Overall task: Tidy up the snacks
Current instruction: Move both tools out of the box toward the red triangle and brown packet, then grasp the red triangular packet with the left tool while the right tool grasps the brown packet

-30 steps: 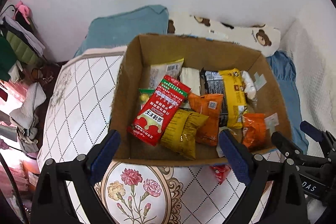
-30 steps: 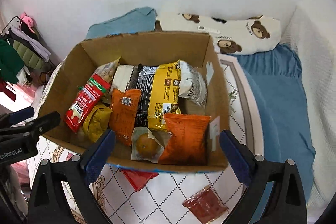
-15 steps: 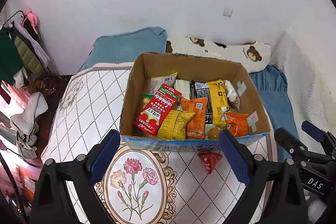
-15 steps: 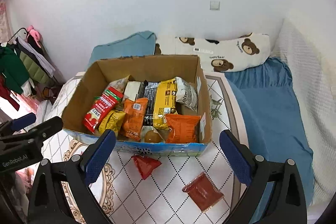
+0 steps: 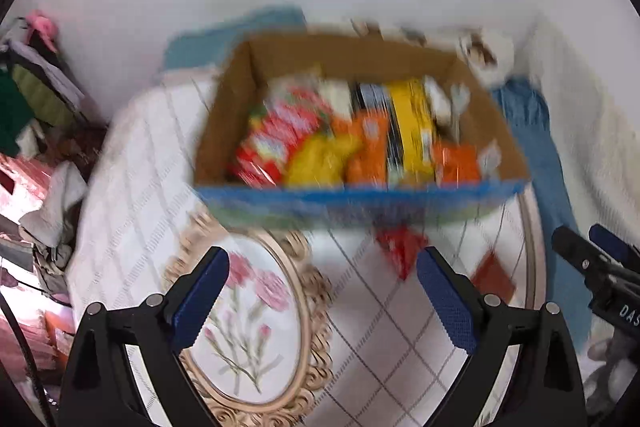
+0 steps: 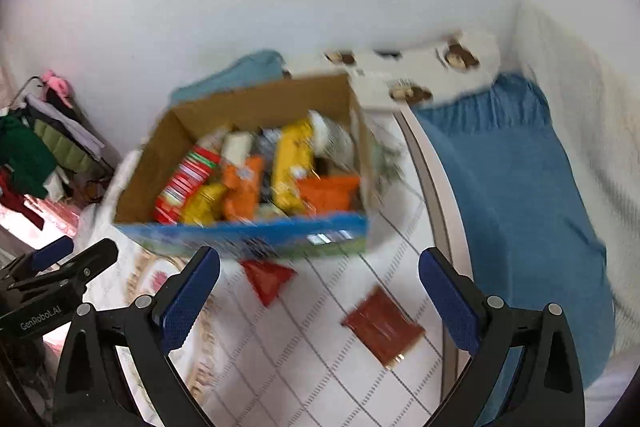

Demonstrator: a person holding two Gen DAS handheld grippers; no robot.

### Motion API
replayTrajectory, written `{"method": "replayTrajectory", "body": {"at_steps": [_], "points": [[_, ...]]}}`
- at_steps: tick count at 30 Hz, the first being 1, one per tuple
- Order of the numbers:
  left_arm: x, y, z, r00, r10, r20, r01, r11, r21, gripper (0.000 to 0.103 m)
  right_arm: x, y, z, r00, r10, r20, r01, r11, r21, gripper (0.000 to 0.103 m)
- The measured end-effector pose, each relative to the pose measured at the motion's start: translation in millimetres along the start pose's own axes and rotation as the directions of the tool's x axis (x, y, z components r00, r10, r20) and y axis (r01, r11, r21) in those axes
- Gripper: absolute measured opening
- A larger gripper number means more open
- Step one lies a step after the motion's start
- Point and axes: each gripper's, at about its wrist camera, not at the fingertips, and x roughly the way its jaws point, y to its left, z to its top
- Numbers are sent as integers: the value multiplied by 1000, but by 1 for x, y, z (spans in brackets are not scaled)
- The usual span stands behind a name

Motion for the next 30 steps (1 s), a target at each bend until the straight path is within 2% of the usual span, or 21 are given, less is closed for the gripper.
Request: {"method": "replayTrajectory", "body": {"at_steps": [4,7,10,15,18,23,25,26,27,28,29,30], "points": [[53,-23,-5,989,-46,-144,50,998,27,96,49,-37,-28,992,-20,-128,27,998,50,102],[79,-40,-5,978,-60,-199,69,997,39,96,85,-53,-49,974,-47,-221,54,998,25,102],[104,-60,-3,970,-55,-235,72,995,63,96,116,-54,-68,960,-45,-276,36,999,-39,102],[133,-79,-3,958,-41,-285,64,996,70,96,158,-47,-87,947,-55,-316,8,989,-148,103],[142,-85,-4,953,-43,-301,65,996,64,96,171,-42,-89,952,-68,-300,0,975,-220,103],[148,-88,-2,952,-48,-303,65,997,48,95,181,-49,-90,940,-35,-341,-38,978,-205,103],[149,-89,1,954,-49,-295,63,997,39,82,182,-50,-86,931,-27,-364,-57,974,-218,103],[149,-90,2,955,-48,-293,62,997,38,79,179,-50,-85,931,-25,-364,-62,972,-226,102],[148,-91,3,957,-45,-286,58,997,40,70,173,-50,-84,941,-29,-337,-55,970,-237,98],[148,-92,4,960,-37,-277,51,998,45,61,167,-49,-84,950,-32,-311,-50,966,-253,84],[147,-94,5,963,-31,-268,47,998,52,56,159,-46,-86,959,-37,-281,-45,959,-280,68],[147,-95,5,963,-29,-267,47,997,61,50,155,-45,-88,964,-45,-263,-38,953,-302,67]]}}
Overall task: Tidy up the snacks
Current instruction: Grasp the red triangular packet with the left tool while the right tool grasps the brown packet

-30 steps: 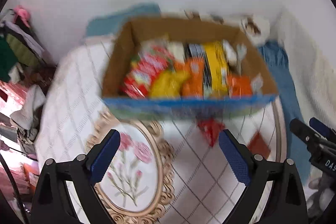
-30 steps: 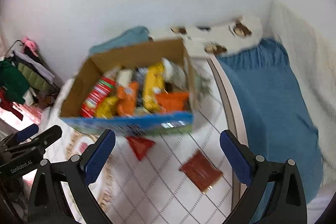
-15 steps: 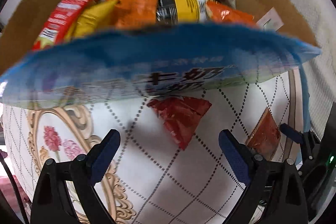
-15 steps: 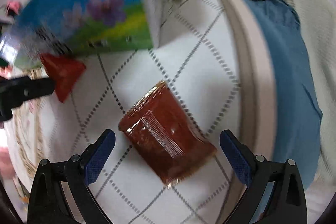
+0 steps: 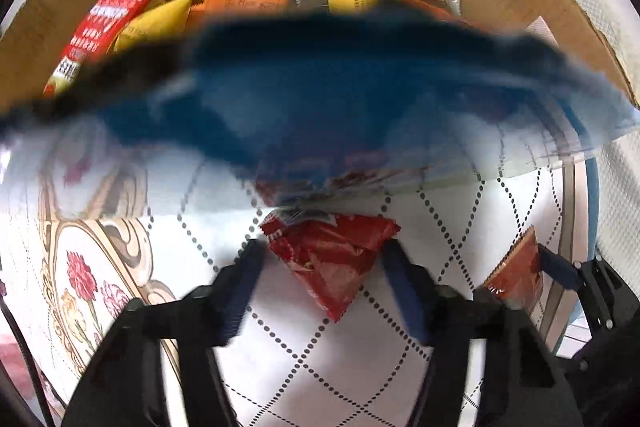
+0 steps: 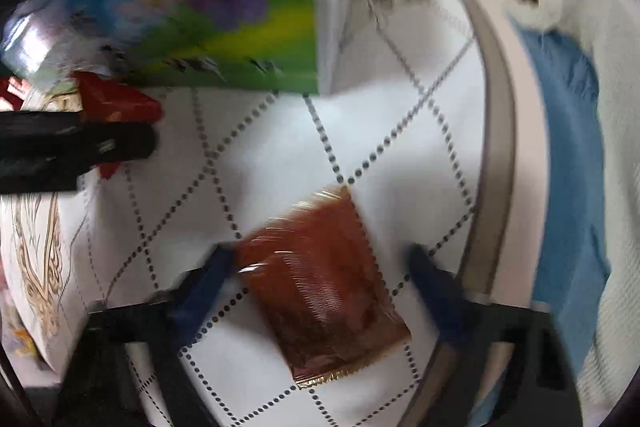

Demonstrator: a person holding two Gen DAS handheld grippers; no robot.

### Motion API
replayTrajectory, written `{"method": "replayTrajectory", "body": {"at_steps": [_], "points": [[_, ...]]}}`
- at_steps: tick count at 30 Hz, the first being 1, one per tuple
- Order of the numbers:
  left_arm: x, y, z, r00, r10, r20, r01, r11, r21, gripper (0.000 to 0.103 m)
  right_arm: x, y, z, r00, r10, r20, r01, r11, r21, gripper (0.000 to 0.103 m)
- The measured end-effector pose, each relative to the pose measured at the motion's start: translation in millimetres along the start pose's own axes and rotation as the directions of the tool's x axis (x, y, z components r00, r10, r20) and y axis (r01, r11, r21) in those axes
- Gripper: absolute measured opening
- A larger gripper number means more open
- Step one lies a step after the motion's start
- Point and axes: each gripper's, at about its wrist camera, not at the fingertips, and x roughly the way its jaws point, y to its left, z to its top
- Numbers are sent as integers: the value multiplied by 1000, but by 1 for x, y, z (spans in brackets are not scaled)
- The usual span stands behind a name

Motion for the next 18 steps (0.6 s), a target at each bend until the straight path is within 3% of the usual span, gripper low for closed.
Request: {"method": "replayTrajectory", "body": {"at_steps": [6,10,14,18], "points": [[-14,4,-8,1000,-5,13,5,1000,21,40,-6,-1,-13,996,87,-8,-85,990,111,63],[-21,20,-38,999,-41,-24,41,999,19,40,-16,-5,-16,980,201,7,-196,946,257,63],[-28,42,-78,994,-85,-72,84,996,-13,40,-32,5,-26,973,227,48,-232,930,287,63],[-46,59,-101,993,-108,-56,106,993,-47,39,-54,18,-30,961,264,86,-278,918,284,63]]}}
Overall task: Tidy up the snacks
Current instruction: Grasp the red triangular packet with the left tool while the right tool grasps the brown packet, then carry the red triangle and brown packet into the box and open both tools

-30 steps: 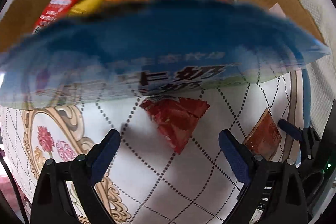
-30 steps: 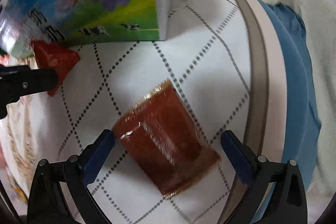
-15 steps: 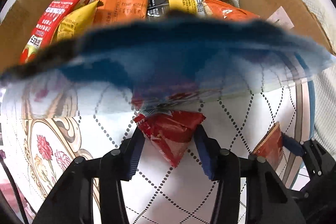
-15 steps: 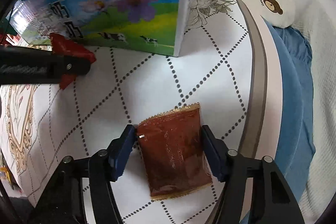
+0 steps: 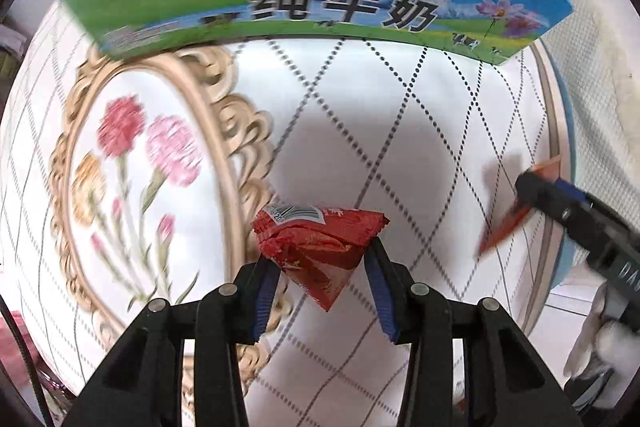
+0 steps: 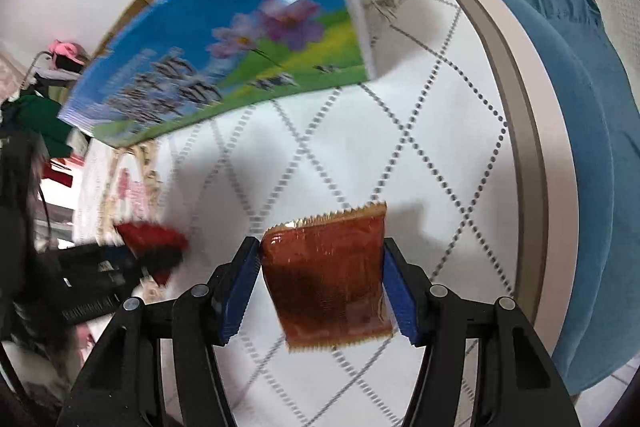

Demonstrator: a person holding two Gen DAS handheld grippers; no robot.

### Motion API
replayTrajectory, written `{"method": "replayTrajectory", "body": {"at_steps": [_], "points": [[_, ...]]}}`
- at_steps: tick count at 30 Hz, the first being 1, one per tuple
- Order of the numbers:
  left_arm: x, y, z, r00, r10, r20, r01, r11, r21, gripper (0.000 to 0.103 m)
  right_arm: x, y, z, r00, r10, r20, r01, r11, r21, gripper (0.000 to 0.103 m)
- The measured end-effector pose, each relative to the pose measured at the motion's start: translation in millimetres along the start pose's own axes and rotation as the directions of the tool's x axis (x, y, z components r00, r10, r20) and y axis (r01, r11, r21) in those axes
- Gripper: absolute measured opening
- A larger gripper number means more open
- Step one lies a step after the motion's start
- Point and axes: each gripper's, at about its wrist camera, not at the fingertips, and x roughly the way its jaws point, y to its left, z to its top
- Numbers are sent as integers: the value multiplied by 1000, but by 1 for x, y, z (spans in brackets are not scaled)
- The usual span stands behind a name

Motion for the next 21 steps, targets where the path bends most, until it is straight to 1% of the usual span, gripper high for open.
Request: {"method": "replayTrajectory", "body": {"at_steps": [1,4,7,11,12,13,14,17,19,20,21], "points": [[-7,2,-3,1000,-12,14,12,1000,-8,39,-2,2,10,1000,9,7,-9,1000,-2,63],[-27,5,-5,998,-22,61,23,1000,-16,39,-23,20,16,998,40,50,-39,999,-24,62],[-53,7,-3,992,-56,112,59,998,-24,39,-40,40,35,995,61,85,-56,997,-55,61],[-99,17,21,976,-120,180,125,992,-17,39,-71,64,50,985,91,146,-76,992,-104,60],[-112,13,32,970,-128,205,131,991,-2,39,-80,69,56,982,99,163,-81,990,-115,60],[-120,17,35,966,-130,222,132,991,2,39,-89,76,65,977,105,184,-81,988,-133,60],[-127,9,46,960,-132,245,134,991,7,39,-93,81,72,974,107,201,-79,987,-143,60],[-148,4,86,948,-126,292,124,992,28,39,-112,91,102,962,120,244,-81,983,-165,60],[-155,5,115,945,-105,311,99,994,34,39,-118,96,124,958,112,263,-64,981,-183,60],[-157,5,133,947,-89,310,80,996,40,39,-118,100,137,959,96,266,-45,981,-190,60],[-153,5,143,947,-81,310,74,997,35,39,-116,100,151,962,85,258,-36,981,-189,60]]}}
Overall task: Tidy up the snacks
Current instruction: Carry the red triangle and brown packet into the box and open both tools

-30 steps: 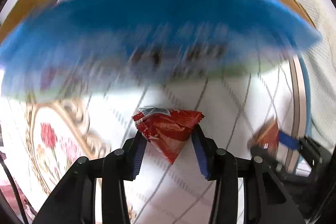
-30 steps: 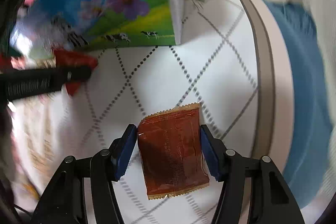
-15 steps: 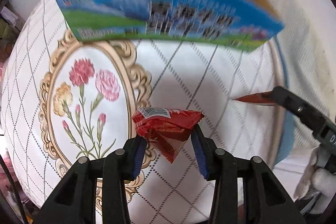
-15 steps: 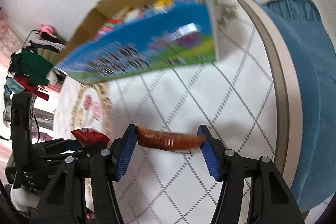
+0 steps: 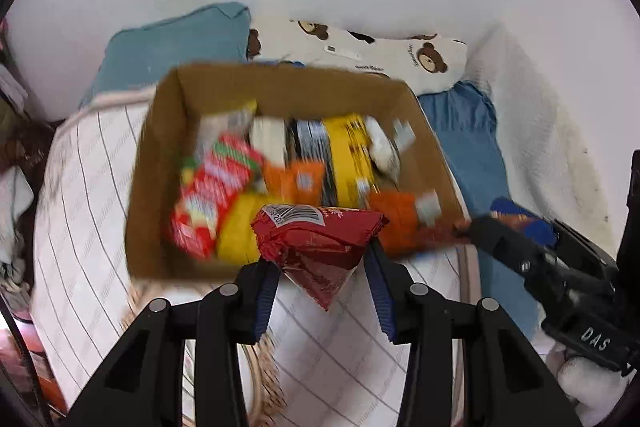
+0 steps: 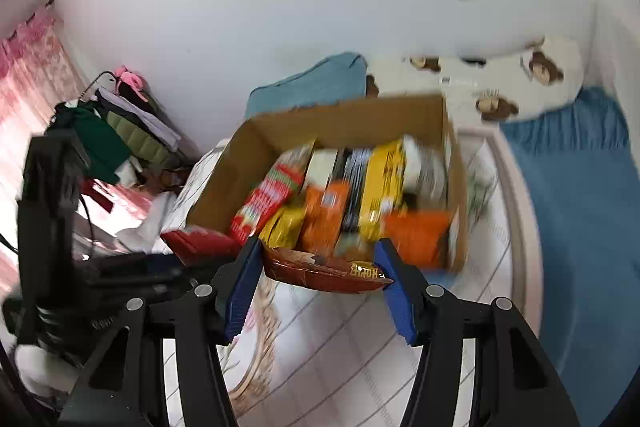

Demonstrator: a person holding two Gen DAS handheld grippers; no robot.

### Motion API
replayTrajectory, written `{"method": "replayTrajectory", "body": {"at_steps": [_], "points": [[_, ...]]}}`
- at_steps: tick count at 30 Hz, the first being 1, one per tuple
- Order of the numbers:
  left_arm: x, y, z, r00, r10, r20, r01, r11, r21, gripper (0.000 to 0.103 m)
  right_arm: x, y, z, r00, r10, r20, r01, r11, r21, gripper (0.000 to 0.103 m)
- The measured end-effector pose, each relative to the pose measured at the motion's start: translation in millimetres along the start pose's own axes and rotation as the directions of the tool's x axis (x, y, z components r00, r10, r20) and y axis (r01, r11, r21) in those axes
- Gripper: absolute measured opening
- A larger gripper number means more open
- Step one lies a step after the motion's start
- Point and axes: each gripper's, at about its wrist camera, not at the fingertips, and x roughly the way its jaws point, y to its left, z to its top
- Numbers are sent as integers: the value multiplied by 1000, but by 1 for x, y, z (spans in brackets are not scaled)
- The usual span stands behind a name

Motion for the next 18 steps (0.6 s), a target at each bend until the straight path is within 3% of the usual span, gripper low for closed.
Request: {"method": "replayTrajectory", "body": {"at_steps": [4,9,12,13,14,15,16,18], "points": [[25,7,37,999,35,-31,-35,999,8,39,32,-20,37,997,-13,-82,16,999,35,60],[67,8,65,992,76,-103,-73,997,27,41,84,-47,66,974,-80,-211,96,993,67,61],[95,11,73,981,97,-166,-95,995,21,43,111,-60,75,952,-111,-284,138,987,77,75],[99,12,75,978,106,-178,-104,994,18,57,118,-63,79,945,-132,-299,161,984,75,99],[105,13,76,975,119,-186,-117,993,21,68,121,-65,80,941,-155,-302,183,981,68,103],[108,15,77,973,134,-186,-132,991,22,90,124,-66,81,939,-171,-299,198,978,63,103],[110,17,77,974,139,-180,-138,990,19,95,127,-67,82,938,-173,-300,201,977,66,103],[109,20,76,974,145,-172,-145,989,14,95,128,-66,80,938,-167,-303,197,978,68,103]]}}
